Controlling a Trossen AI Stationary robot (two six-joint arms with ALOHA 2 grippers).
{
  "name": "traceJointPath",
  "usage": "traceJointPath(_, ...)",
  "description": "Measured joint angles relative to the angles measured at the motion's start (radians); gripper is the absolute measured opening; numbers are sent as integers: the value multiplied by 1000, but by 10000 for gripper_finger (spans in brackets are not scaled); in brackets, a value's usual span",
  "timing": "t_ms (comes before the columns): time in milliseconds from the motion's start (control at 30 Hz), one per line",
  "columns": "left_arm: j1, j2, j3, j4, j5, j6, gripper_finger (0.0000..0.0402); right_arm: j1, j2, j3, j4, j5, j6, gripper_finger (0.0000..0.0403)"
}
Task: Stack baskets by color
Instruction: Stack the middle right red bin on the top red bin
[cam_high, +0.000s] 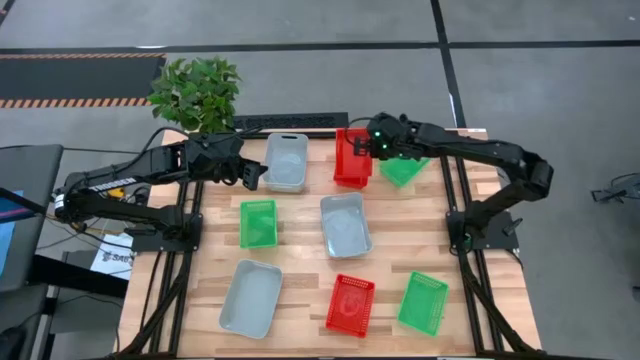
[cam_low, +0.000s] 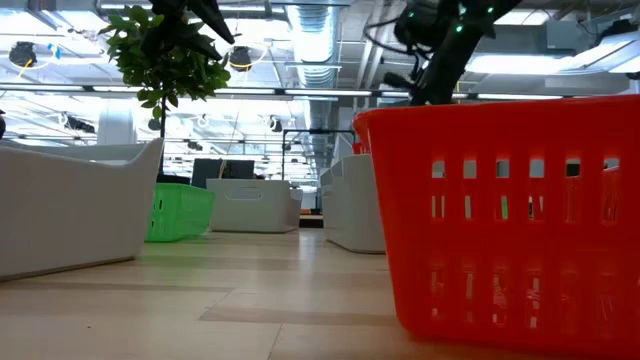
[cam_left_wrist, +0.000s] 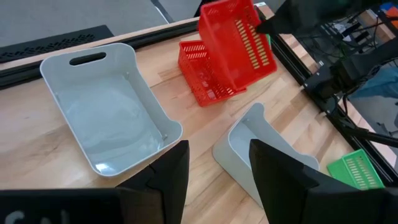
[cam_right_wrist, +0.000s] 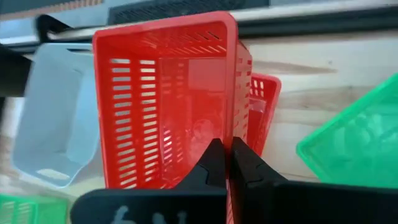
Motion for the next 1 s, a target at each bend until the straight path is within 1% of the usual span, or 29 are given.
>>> traceJointPath(200,0,0,0,0,0,0,155,-14,73,-1,15,-21,5,7)
traceJointPath(367,0,0,0,0,0,0,155,-61,109,-1,40,-73,6,8)
traceJointPath(500,0,0,0,0,0,-1,155,-84,109,0,56,-99,15,12)
traceJointPath(733,0,0,0,0,-6,0,155,-83,109,0,6,-119,57,30)
traceJointPath(1000,0,0,0,0,-7,0,155,-74,109,0,-4,-121,69,30)
